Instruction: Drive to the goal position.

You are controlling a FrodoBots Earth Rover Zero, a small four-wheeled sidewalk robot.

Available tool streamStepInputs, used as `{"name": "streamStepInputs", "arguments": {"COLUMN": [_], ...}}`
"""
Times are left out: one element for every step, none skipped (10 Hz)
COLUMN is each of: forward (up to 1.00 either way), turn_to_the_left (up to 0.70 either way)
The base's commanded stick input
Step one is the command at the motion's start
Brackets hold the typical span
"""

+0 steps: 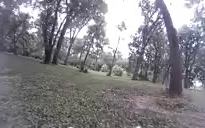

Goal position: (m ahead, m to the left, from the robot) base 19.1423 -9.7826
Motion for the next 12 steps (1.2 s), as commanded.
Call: {"name": "streamStepInputs", "arguments": {"forward": [0.7, 0.7, 0.7, 0.7, 0.7, 0.7, 0.7, 0.7, 0.7, 0.7, 0.7, 0.7], "turn_to_the_left": [0.0, 0.0, -0.1, -0.14, -0.14, -0.14, -0.13, -0.13, -0.11, -0.02, -0.01, 0.0]}}
